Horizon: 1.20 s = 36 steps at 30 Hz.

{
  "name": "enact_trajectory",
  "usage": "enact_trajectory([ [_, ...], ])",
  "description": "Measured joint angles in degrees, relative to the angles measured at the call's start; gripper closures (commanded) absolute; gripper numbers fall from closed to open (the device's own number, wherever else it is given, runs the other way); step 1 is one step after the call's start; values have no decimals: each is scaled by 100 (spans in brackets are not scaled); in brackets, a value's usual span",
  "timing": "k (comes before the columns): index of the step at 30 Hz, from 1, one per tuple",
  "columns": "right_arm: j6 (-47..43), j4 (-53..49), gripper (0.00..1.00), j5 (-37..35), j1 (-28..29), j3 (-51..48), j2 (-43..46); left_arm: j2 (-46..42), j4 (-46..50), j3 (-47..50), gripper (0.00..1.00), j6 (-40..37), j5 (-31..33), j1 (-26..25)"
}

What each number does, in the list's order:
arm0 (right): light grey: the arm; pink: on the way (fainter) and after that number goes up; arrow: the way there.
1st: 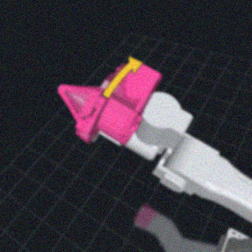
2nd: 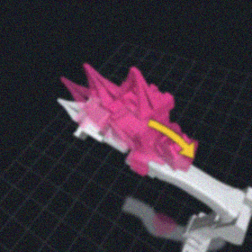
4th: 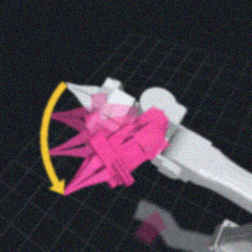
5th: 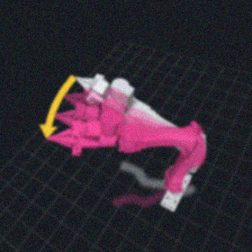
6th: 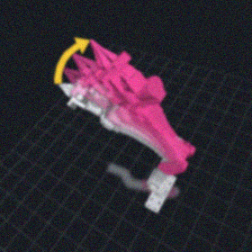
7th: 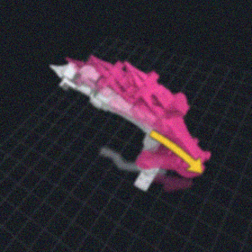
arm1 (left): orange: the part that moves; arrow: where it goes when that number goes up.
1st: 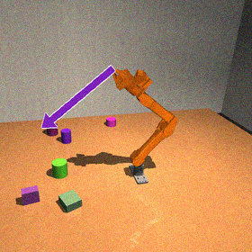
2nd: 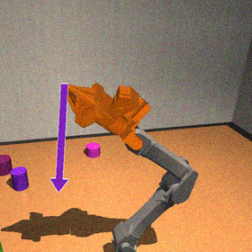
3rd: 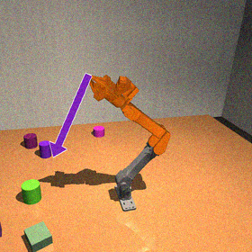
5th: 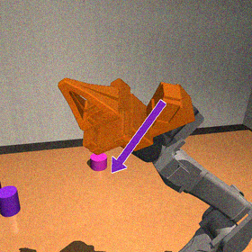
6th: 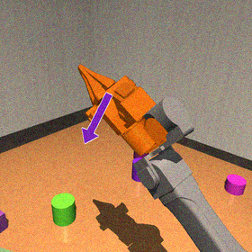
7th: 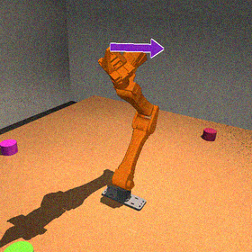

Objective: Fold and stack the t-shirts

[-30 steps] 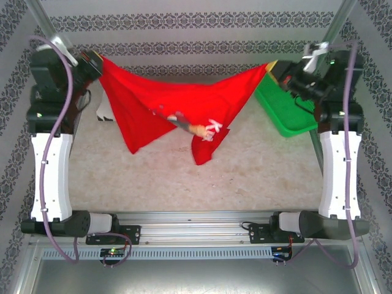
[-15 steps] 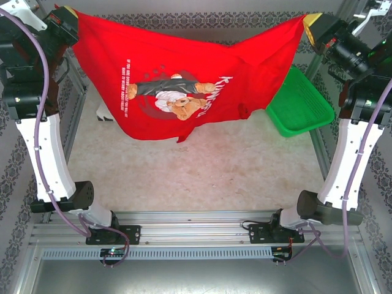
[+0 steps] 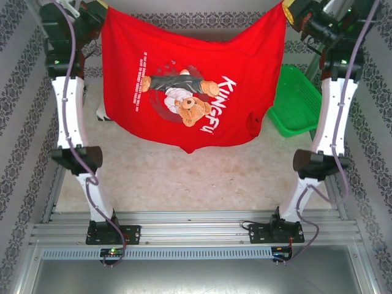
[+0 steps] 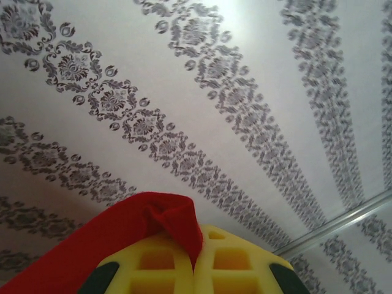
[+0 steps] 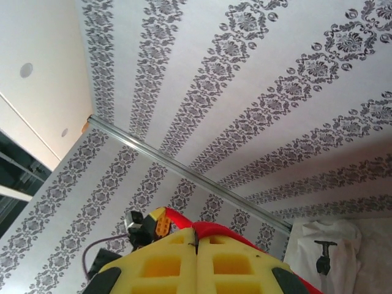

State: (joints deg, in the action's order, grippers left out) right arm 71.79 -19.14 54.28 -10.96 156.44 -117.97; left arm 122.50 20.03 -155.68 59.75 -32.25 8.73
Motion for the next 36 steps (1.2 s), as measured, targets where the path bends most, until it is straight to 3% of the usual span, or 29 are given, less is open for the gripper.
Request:
enact_trajectory([
  [3, 632, 452, 100, -111, 52, 1126, -1134, 584, -527, -212, 100, 656, -2, 0],
  [8, 1582, 1473, 100, -575, 44, 1027, -1810, 938, -1139, -219, 100, 1331, 149, 4],
  [19, 2155, 3204, 100, -984, -393, 879, -1217, 717, -2769, -422, 100, 2031, 367, 568],
  [25, 1906, 3250, 100, -321, -382, 737, -433, 232, -3383, -9, 100, 2203, -212, 743],
  [27, 1095, 2221, 100, -50, -334, 564, -61, -275, -3759, 907, 100, 2245, -564, 780],
  [29, -52, 772, 100, -24, -249, 26, 481, -1091, -4188, 2533, 100, 2238, -815, 789],
  [31, -1078, -170, 100, -79, -197, -1794, 1545, -2065, -4472, 4555, 100, 2100, -966, 802],
  [36, -2087, -487, 100, -157, -483, -7055, 3792, -3679, -4494, 8380, 100, 1419, -1211, 857],
])
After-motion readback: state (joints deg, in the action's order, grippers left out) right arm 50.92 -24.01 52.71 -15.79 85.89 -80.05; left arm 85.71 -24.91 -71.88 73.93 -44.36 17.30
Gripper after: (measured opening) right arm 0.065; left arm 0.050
